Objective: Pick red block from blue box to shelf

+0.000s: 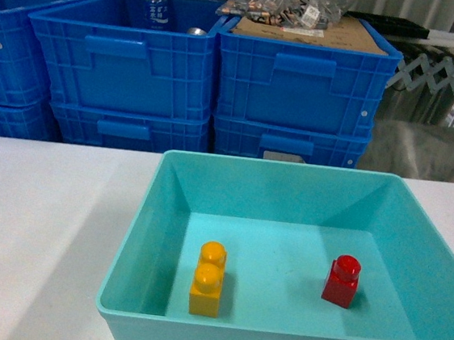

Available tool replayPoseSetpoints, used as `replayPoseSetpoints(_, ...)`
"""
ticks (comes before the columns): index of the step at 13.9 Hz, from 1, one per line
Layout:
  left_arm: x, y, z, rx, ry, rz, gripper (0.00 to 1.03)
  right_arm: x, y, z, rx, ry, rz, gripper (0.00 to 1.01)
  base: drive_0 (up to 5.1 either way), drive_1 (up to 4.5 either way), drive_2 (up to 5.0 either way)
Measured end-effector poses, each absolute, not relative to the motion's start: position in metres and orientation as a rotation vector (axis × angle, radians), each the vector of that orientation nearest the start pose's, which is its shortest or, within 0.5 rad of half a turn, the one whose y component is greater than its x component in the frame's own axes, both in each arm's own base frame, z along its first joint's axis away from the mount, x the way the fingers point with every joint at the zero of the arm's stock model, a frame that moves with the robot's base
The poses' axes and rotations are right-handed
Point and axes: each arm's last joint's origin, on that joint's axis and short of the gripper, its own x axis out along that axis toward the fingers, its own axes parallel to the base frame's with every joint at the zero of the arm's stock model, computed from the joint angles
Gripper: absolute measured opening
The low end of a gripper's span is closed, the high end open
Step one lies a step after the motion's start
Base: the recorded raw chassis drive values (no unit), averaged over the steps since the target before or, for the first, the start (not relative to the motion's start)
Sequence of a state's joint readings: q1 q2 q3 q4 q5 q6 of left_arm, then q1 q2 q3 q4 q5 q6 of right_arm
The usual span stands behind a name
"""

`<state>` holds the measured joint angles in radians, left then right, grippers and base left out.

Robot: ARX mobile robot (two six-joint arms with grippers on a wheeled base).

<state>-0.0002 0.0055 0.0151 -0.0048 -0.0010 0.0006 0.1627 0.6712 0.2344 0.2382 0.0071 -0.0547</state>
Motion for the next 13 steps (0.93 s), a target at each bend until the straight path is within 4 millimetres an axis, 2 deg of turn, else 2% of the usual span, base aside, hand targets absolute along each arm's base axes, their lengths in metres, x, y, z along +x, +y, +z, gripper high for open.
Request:
replayPoseSetpoints(1,0.097,0.0,0.168,0.001,-0.005,0.001,0.98,0.169,0.031,0.204,-0.071,0.224,0.186,0.98,0.0,0.0,0.0)
replayPoseSetpoints(3,0.097,0.0,0.168,0.001,-0.005,0.0,0.98,0.201,0.047,0.2,-0.051,0.328,0.249,0.98,0.0,0.0,0.0)
replayPoseSetpoints(7,0.097,0.0,0.168,0.001,-0.005,0.001,0.98,0.256,0.077,0.177,-0.024,0.541,0.297,0.98,0.0,0.0,0.0)
replayPoseSetpoints(8,0.097,0.0,0.168,0.001,-0.005,0.0,0.98,0.287,0.091,0.153,-0.004,0.678,0.265,0.98,0.0,0.0,0.0)
replayPoseSetpoints(9,0.097,0.0,0.168,0.001,-0.005,0.0,0.98,0.32,0.104,0.121,0.004,0.819,0.193,0.98,0.0,0.0,0.0)
replayPoseSetpoints(13,0.097,0.0,0.168,0.001,-0.005,0.0,0.98,0.342,0.117,0.098,-0.001,0.871,0.152,0.98,0.0,0.0,0.0)
